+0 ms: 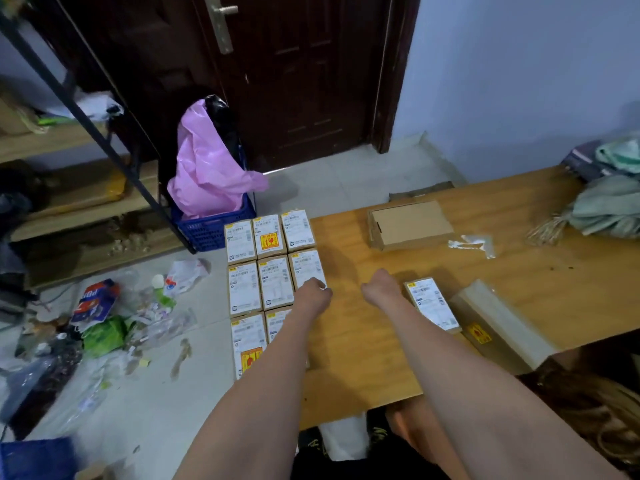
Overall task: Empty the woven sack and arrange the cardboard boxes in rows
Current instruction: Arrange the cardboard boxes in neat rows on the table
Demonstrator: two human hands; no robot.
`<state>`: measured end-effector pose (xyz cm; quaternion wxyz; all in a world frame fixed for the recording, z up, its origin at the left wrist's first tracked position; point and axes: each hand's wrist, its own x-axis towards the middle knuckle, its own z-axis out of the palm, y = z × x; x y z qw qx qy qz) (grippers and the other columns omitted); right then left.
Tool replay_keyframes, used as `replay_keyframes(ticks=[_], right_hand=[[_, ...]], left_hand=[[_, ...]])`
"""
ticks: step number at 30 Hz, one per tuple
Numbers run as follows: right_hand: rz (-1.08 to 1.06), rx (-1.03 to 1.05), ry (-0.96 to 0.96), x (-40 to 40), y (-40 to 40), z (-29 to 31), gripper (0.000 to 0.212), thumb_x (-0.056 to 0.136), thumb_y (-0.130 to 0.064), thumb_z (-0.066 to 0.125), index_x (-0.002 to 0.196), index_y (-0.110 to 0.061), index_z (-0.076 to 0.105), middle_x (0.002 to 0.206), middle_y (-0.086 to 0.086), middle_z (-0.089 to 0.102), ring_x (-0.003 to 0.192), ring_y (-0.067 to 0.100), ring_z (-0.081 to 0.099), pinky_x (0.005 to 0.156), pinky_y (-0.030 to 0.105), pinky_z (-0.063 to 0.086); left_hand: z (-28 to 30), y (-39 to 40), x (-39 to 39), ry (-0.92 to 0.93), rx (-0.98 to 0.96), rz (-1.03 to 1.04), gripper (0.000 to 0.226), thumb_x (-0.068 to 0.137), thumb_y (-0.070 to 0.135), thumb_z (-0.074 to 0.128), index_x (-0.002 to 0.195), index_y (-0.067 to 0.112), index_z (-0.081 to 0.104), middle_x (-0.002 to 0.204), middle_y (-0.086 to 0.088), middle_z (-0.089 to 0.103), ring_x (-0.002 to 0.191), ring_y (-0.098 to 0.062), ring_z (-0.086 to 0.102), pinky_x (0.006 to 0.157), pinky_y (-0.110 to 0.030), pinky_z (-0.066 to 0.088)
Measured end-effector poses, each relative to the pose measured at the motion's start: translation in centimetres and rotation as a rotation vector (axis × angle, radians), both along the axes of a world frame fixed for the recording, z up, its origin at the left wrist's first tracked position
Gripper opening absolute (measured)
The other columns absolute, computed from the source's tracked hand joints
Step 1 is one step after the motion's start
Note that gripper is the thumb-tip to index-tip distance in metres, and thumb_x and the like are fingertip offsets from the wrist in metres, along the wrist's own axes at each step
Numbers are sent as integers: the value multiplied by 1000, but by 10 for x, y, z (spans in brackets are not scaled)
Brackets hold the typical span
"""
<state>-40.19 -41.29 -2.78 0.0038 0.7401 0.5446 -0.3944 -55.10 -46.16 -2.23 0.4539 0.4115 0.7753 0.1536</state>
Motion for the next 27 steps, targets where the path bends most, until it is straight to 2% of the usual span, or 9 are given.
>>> replay_keyframes(ticks=[1, 2, 4, 7, 10, 15, 20, 24, 27], right_hand=[[-16, 5, -16, 13, 3, -3, 47, 92, -22, 55, 133, -3, 44, 132, 18, 56, 123, 35, 54, 92, 34, 46], [-32, 0, -31, 25, 6, -6, 50, 91, -23, 56, 135, -4, 43, 134, 17, 55, 124, 36, 53, 94, 35, 46], [-52, -19, -59, 48, 10, -11, 56, 89, -25, 57, 140, -7, 41, 140, 17, 49, 130, 37, 46, 100, 39, 45], [-37, -13, -132, 75, 12, -20, 62, 91, -22, 54, 146, -7, 31, 146, 20, 37, 135, 37, 35, 105, 41, 39], [-5, -7, -193, 95, 13, -27, 63, 95, -29, 52, 148, -6, 25, 145, 21, 34, 133, 36, 35, 103, 40, 40], [169, -30, -364, 109, 20, -43, 75, 97, -25, 54, 154, -3, 11, 148, 30, 29, 136, 39, 33, 107, 37, 37], [286, -91, -413, 105, 32, -52, 74, 96, -21, 52, 156, -9, 9, 151, 27, 28, 135, 37, 35, 101, 34, 41], [273, -118, -432, 105, 34, -53, 80, 100, -21, 48, 155, -6, -9, 155, 38, 9, 144, 42, 24, 107, 38, 40], [238, -123, -424, 106, 37, -56, 83, 101, -23, 49, 155, -11, -11, 154, 38, 14, 140, 41, 33, 105, 37, 42]], left_hand=[[1, 3, 14, 7, -15, -25, 14, 97, 23, 52, 103, 16, 62, 108, -11, 61, 104, -31, 59, 89, -38, 49], [0, 7, 29, 4, -22, -39, 14, 97, 21, 52, 84, 20, 57, 92, -9, 57, 96, -29, 57, 87, -37, 49], [-1, 14, 56, -1, -51, -53, 28, 96, 18, 52, 69, 22, 44, 76, -5, 46, 87, -26, 51, 83, -38, 49], [-6, 22, 92, -20, -76, -79, 12, 96, 21, 52, 98, 11, 58, 89, -8, 55, 91, -29, 55, 85, -38, 49], [-12, 30, 116, -21, -116, -101, 33, 97, 28, 52, 125, 11, 57, 119, -13, 60, 110, -32, 58, 90, -36, 48], [-23, 38, 137, -15, -142, -92, 35, 97, 25, 52, 128, 10, 57, 125, -16, 61, 114, -33, 58, 89, -36, 49], [-31, 38, 136, -14, -170, -35, 35, 96, 31, 53, 128, 16, 55, 121, -12, 63, 110, -31, 60, 85, -37, 49], [-35, 38, 128, -21, -193, 5, 35, 97, 30, 52, 128, 15, 54, 121, -18, 63, 110, -35, 61, 90, -44, 51], [-36, 38, 120, -40, -213, 24, 34, 98, 28, 50, 129, 14, 52, 121, -21, 63, 100, -36, 63, 71, -37, 47]])
